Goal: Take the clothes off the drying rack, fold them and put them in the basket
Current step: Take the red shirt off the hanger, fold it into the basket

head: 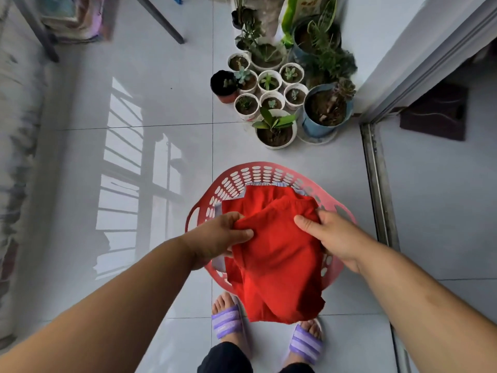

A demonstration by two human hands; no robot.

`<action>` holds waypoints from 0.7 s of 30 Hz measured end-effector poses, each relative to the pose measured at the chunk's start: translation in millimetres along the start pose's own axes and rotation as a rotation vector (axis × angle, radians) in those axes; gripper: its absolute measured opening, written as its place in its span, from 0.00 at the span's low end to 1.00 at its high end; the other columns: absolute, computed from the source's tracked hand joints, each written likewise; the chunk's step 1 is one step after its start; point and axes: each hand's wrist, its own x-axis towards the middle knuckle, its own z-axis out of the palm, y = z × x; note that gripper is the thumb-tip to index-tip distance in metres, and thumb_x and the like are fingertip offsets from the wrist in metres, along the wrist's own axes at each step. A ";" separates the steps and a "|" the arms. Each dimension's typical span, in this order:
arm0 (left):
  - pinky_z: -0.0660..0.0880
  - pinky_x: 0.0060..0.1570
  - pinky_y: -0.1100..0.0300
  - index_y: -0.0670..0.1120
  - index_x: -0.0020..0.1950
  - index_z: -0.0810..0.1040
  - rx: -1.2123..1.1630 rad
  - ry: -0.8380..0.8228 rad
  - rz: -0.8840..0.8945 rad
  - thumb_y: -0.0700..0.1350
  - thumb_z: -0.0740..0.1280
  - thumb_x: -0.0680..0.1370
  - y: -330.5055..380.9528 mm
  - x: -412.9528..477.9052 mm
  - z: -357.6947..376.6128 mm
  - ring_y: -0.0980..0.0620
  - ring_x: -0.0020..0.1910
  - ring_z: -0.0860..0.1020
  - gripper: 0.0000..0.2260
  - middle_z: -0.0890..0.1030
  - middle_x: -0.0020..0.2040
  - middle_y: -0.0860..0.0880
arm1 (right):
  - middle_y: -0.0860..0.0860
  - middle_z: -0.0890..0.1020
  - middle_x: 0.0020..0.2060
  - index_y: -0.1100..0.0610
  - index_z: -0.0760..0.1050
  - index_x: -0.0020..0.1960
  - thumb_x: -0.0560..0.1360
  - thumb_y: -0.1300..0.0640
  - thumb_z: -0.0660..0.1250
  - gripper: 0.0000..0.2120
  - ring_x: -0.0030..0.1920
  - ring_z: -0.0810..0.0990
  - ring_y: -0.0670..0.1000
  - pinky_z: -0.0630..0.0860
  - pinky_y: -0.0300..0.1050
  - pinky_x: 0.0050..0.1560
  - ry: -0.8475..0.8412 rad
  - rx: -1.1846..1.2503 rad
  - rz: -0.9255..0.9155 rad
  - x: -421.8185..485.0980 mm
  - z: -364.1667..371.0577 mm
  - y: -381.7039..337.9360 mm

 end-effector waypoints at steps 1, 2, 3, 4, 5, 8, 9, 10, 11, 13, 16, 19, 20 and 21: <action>0.77 0.60 0.47 0.49 0.63 0.74 -0.017 0.024 0.002 0.49 0.69 0.77 -0.2 10.9 -2.0 0.47 0.60 0.78 0.16 0.79 0.62 0.49 | 0.48 0.86 0.52 0.54 0.80 0.59 0.77 0.47 0.68 0.14 0.55 0.84 0.51 0.76 0.53 0.63 0.015 -0.001 0.003 11.0 -0.3 2.7; 0.78 0.56 0.51 0.49 0.63 0.73 -0.032 0.043 0.002 0.49 0.68 0.78 -1.2 22.2 -3.5 0.48 0.59 0.78 0.15 0.79 0.61 0.49 | 0.49 0.86 0.52 0.54 0.80 0.58 0.77 0.48 0.68 0.14 0.54 0.84 0.51 0.77 0.53 0.62 0.030 0.001 0.006 22.9 -0.3 7.0; 0.79 0.52 0.54 0.49 0.63 0.73 -0.046 0.062 0.004 0.48 0.68 0.78 -3.5 33.1 -4.9 0.49 0.58 0.78 0.15 0.79 0.61 0.49 | 0.49 0.86 0.51 0.54 0.80 0.57 0.77 0.48 0.67 0.13 0.54 0.84 0.52 0.78 0.52 0.59 0.047 0.009 0.008 33.3 0.3 10.1; 0.79 0.49 0.56 0.49 0.63 0.73 -0.055 0.078 0.010 0.48 0.68 0.78 -5.1 42.0 -5.9 0.50 0.57 0.79 0.14 0.79 0.60 0.49 | 0.49 0.86 0.51 0.54 0.80 0.57 0.78 0.49 0.67 0.12 0.53 0.84 0.52 0.79 0.49 0.55 0.064 0.025 0.007 41.1 0.3 11.6; 0.78 0.49 0.56 0.50 0.63 0.73 -0.061 0.093 0.017 0.48 0.67 0.79 -7.1 50.8 -7.2 0.50 0.56 0.79 0.14 0.79 0.60 0.50 | 0.50 0.86 0.51 0.54 0.79 0.58 0.78 0.50 0.67 0.11 0.53 0.84 0.52 0.80 0.45 0.50 0.080 0.043 0.007 49.2 0.1 12.9; 0.77 0.56 0.51 0.49 0.64 0.73 -0.060 0.150 0.016 0.49 0.67 0.79 -16.8 76.6 -9.6 0.49 0.58 0.79 0.15 0.80 0.59 0.49 | 0.51 0.85 0.52 0.54 0.79 0.57 0.79 0.52 0.66 0.10 0.52 0.84 0.52 0.79 0.45 0.50 0.118 0.054 0.009 73.0 0.8 20.4; 0.77 0.56 0.51 0.49 0.64 0.73 -0.059 0.175 0.014 0.50 0.67 0.79 -22.1 86.1 -9.9 0.49 0.57 0.79 0.15 0.80 0.59 0.49 | 0.51 0.85 0.53 0.54 0.79 0.55 0.79 0.52 0.66 0.08 0.52 0.84 0.52 0.80 0.47 0.52 0.131 0.050 0.015 81.8 1.3 25.7; 0.78 0.54 0.52 0.48 0.62 0.74 -0.060 0.202 0.019 0.50 0.67 0.79 -24.8 92.0 -10.2 0.49 0.57 0.79 0.13 0.81 0.59 0.48 | 0.51 0.85 0.52 0.53 0.78 0.54 0.79 0.52 0.66 0.07 0.52 0.83 0.52 0.80 0.48 0.54 0.139 0.042 0.020 87.2 1.4 27.9; 0.78 0.53 0.52 0.48 0.62 0.75 -0.064 0.226 0.020 0.50 0.67 0.79 -30.6 100.6 -10.2 0.48 0.56 0.80 0.12 0.81 0.58 0.48 | 0.51 0.85 0.52 0.53 0.78 0.52 0.79 0.51 0.66 0.06 0.51 0.83 0.52 0.80 0.47 0.52 0.144 0.045 0.032 95.1 1.4 33.3; 0.78 0.56 0.49 0.47 0.61 0.76 -0.078 0.269 0.014 0.50 0.66 0.79 -37.5 111.2 -10.5 0.47 0.56 0.80 0.13 0.82 0.57 0.47 | 0.50 0.85 0.51 0.52 0.78 0.51 0.79 0.52 0.66 0.05 0.48 0.83 0.50 0.79 0.45 0.47 0.147 0.071 0.045 104.5 2.4 37.7; 0.78 0.57 0.48 0.47 0.60 0.76 -0.080 0.311 -0.006 0.52 0.66 0.79 -47.8 128.9 -11.0 0.47 0.56 0.80 0.14 0.81 0.56 0.47 | 0.50 0.84 0.49 0.52 0.78 0.48 0.79 0.51 0.66 0.06 0.46 0.81 0.49 0.79 0.49 0.50 0.172 0.095 0.054 120.9 4.6 46.9; 0.77 0.57 0.47 0.48 0.63 0.76 -0.157 0.343 -0.025 0.56 0.68 0.77 -59.8 139.6 -12.0 0.48 0.56 0.80 0.18 0.82 0.57 0.48 | 0.52 0.82 0.55 0.55 0.78 0.58 0.79 0.46 0.65 0.14 0.52 0.81 0.50 0.81 0.51 0.52 0.199 0.108 0.089 131.4 7.5 64.1; 0.77 0.57 0.48 0.48 0.63 0.76 -0.207 0.331 -0.024 0.57 0.69 0.76 -63.7 142.1 -11.1 0.49 0.56 0.80 0.20 0.82 0.58 0.48 | 0.52 0.81 0.59 0.56 0.74 0.65 0.77 0.43 0.66 0.22 0.54 0.81 0.51 0.81 0.50 0.51 0.222 0.097 0.116 134.4 8.6 73.0; 0.77 0.57 0.49 0.49 0.62 0.77 -0.264 0.309 -0.029 0.57 0.71 0.75 -68.6 143.9 -9.6 0.50 0.56 0.80 0.20 0.82 0.57 0.49 | 0.53 0.79 0.60 0.57 0.70 0.70 0.77 0.41 0.66 0.28 0.55 0.81 0.52 0.81 0.49 0.50 0.256 0.077 0.143 131.8 11.2 80.2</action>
